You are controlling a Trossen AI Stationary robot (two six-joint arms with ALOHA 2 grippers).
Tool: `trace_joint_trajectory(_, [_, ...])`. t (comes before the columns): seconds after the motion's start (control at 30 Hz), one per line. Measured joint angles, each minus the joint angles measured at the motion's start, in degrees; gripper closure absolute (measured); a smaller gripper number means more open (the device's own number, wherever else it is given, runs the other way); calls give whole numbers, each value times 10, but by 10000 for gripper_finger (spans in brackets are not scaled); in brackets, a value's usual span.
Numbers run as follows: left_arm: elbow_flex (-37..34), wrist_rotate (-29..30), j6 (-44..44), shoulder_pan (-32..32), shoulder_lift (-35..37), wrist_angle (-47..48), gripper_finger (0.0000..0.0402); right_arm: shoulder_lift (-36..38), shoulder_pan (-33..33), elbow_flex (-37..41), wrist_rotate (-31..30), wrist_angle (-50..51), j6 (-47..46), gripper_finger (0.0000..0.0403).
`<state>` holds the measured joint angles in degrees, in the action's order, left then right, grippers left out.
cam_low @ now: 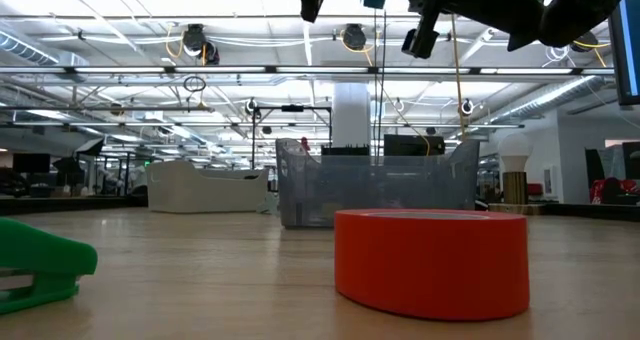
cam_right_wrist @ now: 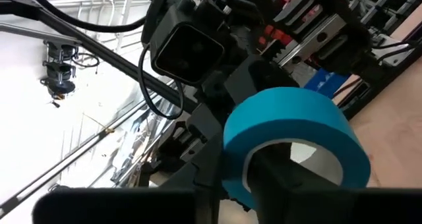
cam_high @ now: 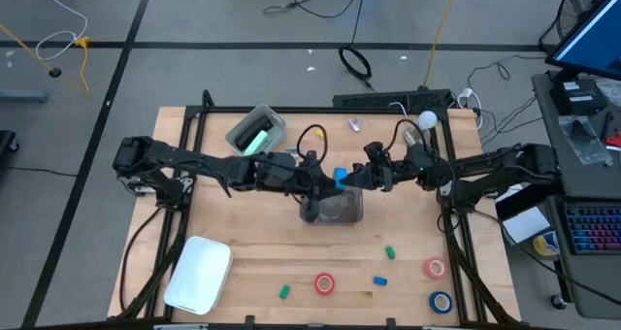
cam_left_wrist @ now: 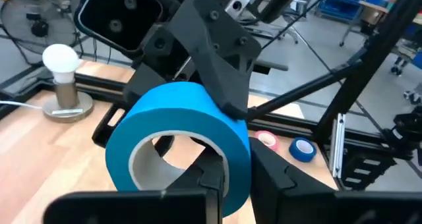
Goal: Pick and place Stapler, Stapler remover, tape
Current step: Put the blue tape into the white bin
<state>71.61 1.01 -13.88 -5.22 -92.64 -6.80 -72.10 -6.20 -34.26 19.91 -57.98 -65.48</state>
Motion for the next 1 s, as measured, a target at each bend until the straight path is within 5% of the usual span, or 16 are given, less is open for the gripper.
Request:
trace_joint_trajectory(0.43, [-4,11,-66,1,19,274,365,4,0,4,174,116,-32,231])
trace_joint_trajectory(0.7, [-1,26,-272,-38,93,574,365,14,-6,26,180,120,-25,226])
trace_joint_trajectory(1.0, [0,-19,-544,-149,139,763,365,37,-23,31,188,123,117,226])
